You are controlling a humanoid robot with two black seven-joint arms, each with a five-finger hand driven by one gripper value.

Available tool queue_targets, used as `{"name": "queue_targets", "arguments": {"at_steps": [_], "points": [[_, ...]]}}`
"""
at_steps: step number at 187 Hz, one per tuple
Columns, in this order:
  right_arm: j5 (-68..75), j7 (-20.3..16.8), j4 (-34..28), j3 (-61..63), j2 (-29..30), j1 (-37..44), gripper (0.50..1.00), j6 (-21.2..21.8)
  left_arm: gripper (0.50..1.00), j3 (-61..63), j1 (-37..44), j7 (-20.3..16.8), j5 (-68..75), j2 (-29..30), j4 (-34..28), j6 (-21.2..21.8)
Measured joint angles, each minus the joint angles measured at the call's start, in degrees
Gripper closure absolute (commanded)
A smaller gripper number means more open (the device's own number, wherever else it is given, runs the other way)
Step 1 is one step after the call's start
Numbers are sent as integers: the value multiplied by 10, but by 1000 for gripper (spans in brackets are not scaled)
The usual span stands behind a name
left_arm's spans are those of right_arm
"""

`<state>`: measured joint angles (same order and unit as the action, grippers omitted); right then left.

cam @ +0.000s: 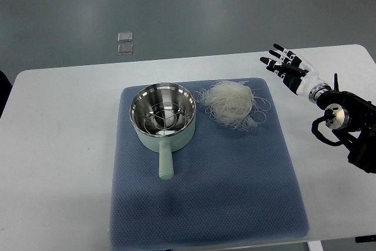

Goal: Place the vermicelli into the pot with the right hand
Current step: 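Reach the right hand over the white vermicelli and close fingers on it, then lift the vermicelli with the right hand and carry it above the pot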

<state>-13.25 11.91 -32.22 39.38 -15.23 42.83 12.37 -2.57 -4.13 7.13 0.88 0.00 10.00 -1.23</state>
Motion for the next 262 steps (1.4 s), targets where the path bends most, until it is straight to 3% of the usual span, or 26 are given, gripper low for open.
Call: {"name": "queue_targets", "arguments": {"at_steps": [59,94,132,183,199,209,221,222,223,224,225,226,228,262], "points": [[-369,14,-9,-2,-12,70,574,80,500,0,0,0,0,0,-1,0],[-554,30,-23,-53,-12,118,576,101,500,-1,0,0,0,0,-2,0],[-613,71,-36,-224,-11,192,576,100,500,0,0,0,0,0,-2,0],[-651,79,-39,-360,-6,233,585,76,500,0,0,0,0,0,-2,0],[-681,77,-38,-383,-3,233,650,53,500,0,0,0,0,0,-3,-1],[-696,75,-36,-397,1,233,728,37,500,0,0,0,0,0,-3,-1],[-702,73,-35,-411,5,232,875,26,500,0,0,0,0,0,-3,-1],[-703,73,-35,-412,5,232,905,26,500,0,0,0,0,0,-3,-1],[-703,73,-34,-413,6,232,906,25,500,0,0,0,0,0,-3,-1],[-703,73,-34,-413,6,232,944,24,500,0,0,0,0,0,-3,-1],[-703,73,-34,-414,6,232,944,24,500,0,0,0,0,0,-3,-1],[-703,73,-34,-415,7,232,989,23,500,0,0,0,0,0,-3,-1],[-704,73,-34,-416,7,232,1000,22,500,0,0,0,0,0,-3,-1],[-705,73,-33,-421,9,231,1000,4,500,0,-1,0,0,0,-3,-1]]}}
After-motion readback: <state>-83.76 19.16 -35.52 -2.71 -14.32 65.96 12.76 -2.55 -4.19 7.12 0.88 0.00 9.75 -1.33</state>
